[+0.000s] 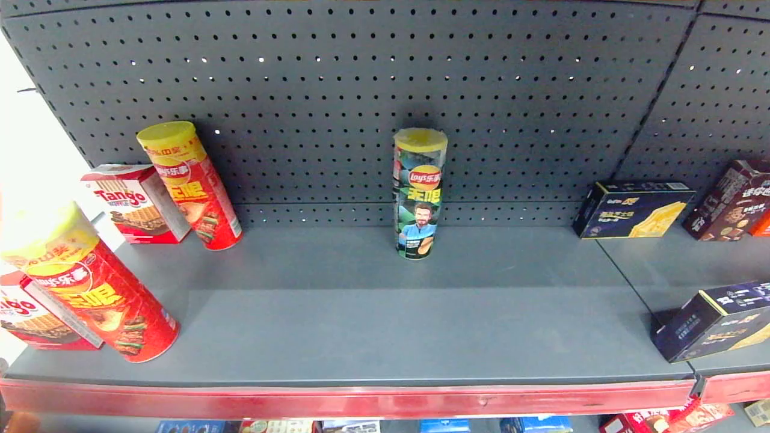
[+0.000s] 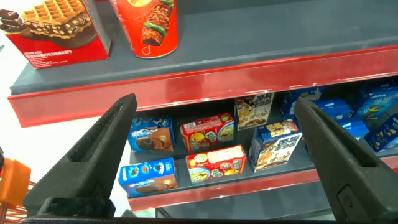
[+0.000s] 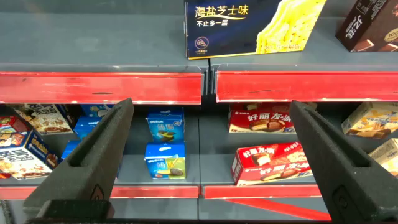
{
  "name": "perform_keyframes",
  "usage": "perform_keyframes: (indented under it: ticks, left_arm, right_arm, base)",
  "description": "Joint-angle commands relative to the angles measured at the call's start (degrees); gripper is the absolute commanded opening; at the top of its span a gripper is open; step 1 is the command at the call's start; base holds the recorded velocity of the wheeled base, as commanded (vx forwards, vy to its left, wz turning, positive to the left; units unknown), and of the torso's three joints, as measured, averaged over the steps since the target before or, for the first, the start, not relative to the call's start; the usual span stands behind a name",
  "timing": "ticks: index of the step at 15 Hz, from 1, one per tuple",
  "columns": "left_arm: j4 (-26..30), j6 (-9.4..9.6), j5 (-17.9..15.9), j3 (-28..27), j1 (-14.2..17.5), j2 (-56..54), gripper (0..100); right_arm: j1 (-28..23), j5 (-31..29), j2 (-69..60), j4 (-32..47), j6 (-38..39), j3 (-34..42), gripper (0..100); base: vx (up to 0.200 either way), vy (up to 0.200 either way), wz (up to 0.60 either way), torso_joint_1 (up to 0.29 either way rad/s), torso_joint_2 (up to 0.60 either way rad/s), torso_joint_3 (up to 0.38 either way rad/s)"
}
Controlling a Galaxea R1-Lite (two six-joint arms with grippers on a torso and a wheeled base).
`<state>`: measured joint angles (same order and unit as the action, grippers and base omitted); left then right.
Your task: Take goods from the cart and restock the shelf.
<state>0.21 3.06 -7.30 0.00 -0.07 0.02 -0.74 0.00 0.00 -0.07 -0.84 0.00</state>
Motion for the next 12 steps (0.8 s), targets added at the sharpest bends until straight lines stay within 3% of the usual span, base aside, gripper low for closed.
perform_keyframes:
  ticks: [1,11,12]
  left_arm:
    - [0.06,0.02,0.01,0.00,-0.01,-0.02,100]
    - [-0.03,-0.07,0.01,0.00,0.07,-0.02,100]
    - [-0.03,-0.07,0.01,0.00,-0.01,-0.02,100]
  right_arm:
    - [-0.05,0.00,0.00,-0.01,-0.04,0.00,100]
    - [-0.05,0.00,0.00,-0.01,0.14,0.00,100]
    - [-0.05,0.00,0.00,-0.01,0.05,0.00,100]
  base:
    - [0.000,0.000,0.00,0.000,0.00,0.000]
    - [0.000,0.000,0.00,0.000,0.00,0.000]
    - [0.000,0.000,0.60,0.002,0.00,0.002]
